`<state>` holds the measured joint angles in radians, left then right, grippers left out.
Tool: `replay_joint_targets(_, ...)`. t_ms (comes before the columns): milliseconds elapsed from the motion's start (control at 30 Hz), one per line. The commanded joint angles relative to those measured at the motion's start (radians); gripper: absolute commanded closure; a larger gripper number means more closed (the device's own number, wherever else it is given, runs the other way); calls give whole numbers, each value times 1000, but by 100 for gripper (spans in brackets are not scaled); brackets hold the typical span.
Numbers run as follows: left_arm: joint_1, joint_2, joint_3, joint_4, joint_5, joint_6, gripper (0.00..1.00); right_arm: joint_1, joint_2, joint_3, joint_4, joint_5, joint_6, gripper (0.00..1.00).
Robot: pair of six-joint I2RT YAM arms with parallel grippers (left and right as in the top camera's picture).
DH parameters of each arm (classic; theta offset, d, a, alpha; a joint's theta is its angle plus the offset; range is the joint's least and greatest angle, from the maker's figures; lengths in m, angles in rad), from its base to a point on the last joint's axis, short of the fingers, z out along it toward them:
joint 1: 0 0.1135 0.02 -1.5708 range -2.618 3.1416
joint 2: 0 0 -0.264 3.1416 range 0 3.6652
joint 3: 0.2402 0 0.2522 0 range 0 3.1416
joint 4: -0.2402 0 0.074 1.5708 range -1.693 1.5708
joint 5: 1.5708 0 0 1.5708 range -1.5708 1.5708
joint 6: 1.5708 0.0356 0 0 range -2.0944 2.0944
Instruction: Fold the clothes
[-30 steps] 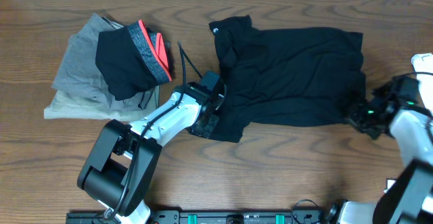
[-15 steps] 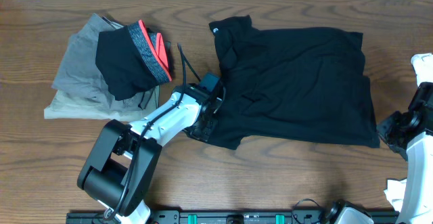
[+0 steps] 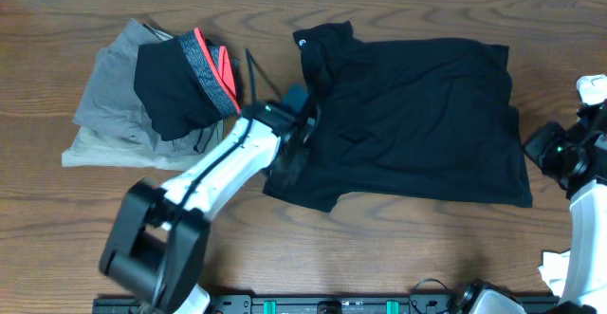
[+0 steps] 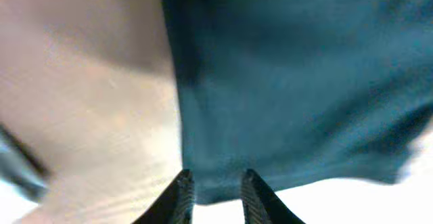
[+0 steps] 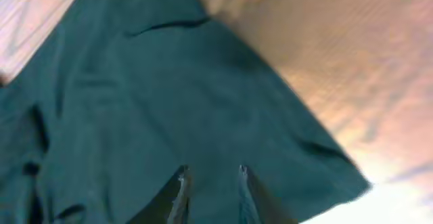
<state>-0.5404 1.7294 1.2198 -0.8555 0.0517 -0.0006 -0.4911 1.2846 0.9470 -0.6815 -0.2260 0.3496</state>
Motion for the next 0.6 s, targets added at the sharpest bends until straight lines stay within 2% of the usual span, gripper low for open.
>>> replay_joint_targets(0,1,-52,79,16,-8,0,73,26,49,-1,3,-100,-34,74)
replay_joint_targets(133,1,-31,76,74,-7,10,67,62,145,-1,-9,-85,-40,61)
replay_joint_targets(200,2,-10,76,33,-6,9,68,66,188,-1,-23,-53,-33,50)
replay_joint_targets(333,2,5,59,-99,35,-3,66,39,214,-1,-100,7,-13,43)
replay_joint_targets(433,3,5,17,-135,34,-32,51,18,214,-1,-158,84,-5,38)
replay_joint_targets(567,32,6,-60,-93,34,-82,40,-13,215,-1,-206,126,5,34)
